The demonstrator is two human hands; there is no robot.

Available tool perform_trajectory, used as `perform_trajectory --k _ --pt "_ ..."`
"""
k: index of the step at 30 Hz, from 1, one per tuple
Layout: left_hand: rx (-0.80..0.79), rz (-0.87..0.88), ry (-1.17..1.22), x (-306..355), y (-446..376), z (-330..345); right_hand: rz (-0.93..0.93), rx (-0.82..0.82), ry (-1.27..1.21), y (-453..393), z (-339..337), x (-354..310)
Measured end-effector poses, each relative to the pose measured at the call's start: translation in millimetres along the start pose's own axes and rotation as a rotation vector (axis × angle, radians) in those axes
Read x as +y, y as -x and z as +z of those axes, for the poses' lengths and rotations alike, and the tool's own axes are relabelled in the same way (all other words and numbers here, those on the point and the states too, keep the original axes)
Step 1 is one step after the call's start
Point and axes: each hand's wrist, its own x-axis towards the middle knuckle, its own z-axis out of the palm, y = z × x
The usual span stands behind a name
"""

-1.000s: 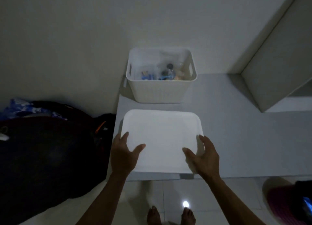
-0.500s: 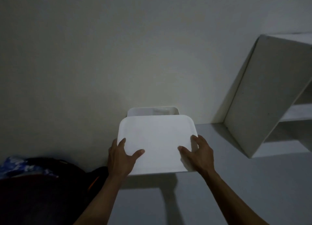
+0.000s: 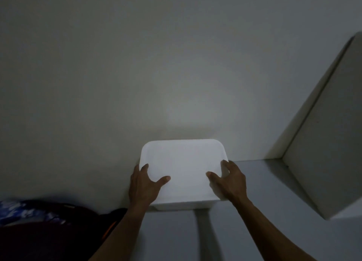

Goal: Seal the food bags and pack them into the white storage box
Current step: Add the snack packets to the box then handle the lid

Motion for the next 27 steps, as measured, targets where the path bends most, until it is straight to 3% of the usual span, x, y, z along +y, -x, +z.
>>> perform_trajectory --k 4,8,13,15,18,22,27 --pt "0.004 -0.041 -0.002 1 -24 17 -0.002 -0.016 0.052 -32 12 2" --pt "0.006 0.026 -0.023 4 -33 36 -0.080 -0.039 0.107 -43 31 -6" --pt "0.149 0.148 -0.102 6 -35 53 -0.197 0.009 0.039 -41 54 -18" --pt "0.194 0.171 -0.098 -6 -41 57 -0.182 0.103 0.058 -45 51 -14" --pt "0.165 0.133 -0.132 -6 -46 49 -0.106 0.216 0.285 -58 37 0" --pt "0.100 0.086 -0.106 6 -46 44 0.090 0.104 0.293 -66 24 15" --pt "0.125 0.096 -0.125 1 -49 48 0.065 0.092 0.198 -70 28 11"
